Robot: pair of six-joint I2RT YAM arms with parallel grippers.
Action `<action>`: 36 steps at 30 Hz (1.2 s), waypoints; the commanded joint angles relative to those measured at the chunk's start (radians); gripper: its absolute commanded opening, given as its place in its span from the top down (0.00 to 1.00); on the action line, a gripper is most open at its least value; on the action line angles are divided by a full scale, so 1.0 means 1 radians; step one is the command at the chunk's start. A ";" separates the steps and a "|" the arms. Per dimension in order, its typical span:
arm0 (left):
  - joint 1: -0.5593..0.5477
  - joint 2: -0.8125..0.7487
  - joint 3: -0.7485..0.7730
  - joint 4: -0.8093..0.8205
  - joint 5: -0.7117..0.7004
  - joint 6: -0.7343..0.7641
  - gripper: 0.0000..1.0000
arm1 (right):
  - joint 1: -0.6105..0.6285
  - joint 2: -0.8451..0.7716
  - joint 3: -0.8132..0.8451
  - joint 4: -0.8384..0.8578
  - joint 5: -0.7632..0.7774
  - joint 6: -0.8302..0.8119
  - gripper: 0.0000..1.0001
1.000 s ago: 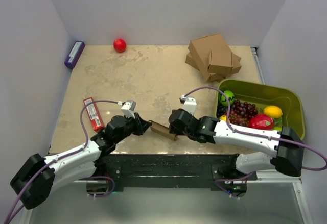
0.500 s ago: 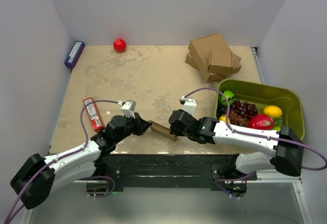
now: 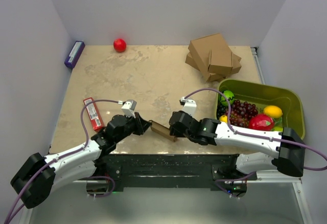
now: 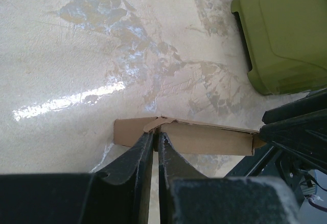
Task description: Fold the paper box
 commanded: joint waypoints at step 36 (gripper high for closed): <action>-0.006 0.007 0.042 -0.036 -0.006 0.021 0.87 | 0.042 0.053 -0.035 -0.051 -0.040 0.029 0.72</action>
